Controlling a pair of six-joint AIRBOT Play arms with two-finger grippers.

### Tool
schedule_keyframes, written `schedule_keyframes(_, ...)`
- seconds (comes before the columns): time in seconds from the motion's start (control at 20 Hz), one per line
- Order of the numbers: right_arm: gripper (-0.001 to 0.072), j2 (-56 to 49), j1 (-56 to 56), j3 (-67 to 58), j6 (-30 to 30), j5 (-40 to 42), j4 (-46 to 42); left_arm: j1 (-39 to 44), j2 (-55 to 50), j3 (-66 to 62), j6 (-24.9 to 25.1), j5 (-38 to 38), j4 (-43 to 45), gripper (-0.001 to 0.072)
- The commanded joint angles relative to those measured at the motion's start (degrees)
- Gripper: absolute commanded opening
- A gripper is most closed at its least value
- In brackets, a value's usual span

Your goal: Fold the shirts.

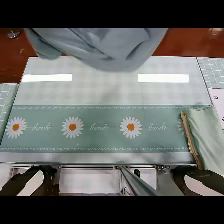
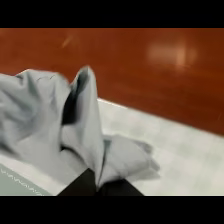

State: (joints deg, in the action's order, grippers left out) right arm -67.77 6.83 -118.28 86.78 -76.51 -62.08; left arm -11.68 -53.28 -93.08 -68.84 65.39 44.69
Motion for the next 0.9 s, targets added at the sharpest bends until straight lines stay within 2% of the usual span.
schedule_keyframes(0.0,0.0019,10.3,0.0,-1.6,-1.6,-7.3,-6.6,-0.2,8.9,-9.1,-9.1,-0.8,20.5,0.0025)
schedule_keyframes(0.15,0.0019,20.8,0.0,5.5,-0.1,-9.6,-12.7,-0.2,15.7,-9.0,-9.9,5.3,24.6,0.0025)
schedule_keyframes(0.3,0.0019,26.8,0.0,11.8,1.7,-12.8,-12.1,0.0,19.1,-5.6,-9.9,16.9,23.0,0.0026)
schedule_keyframes(0.35,0.0019,27.9,0.0,14.8,1.8,-13.2,-10.8,-0.1,20.4,-2.0,-9.9,18.3,21.3,0.0026)
schedule_keyframes(0.55,0.0019,29.2,0.0,31.6,2.2,-13.0,-9.7,-0.1,25.9,22.7,-9.9,18.2,13.5,0.0026)
schedule_keyframes(0.65,0.0019,27.9,-0.1,40.0,2.2,-8.0,-11.0,0.0,27.7,36.7,-9.9,16.5,11.3,0.0026)
schedule_keyframes(0.75,0.0019,24.2,-0.1,44.9,3.8,-0.6,-14.8,0.3,27.5,49.7,-8.5,10.5,9.0,0.0026)
schedule_keyframes(0.85,0.0019,16.9,-0.1,45.2,4.8,5.7,-17.7,2.7,25.1,60.0,-6.1,-0.2,7.7,0.0026)
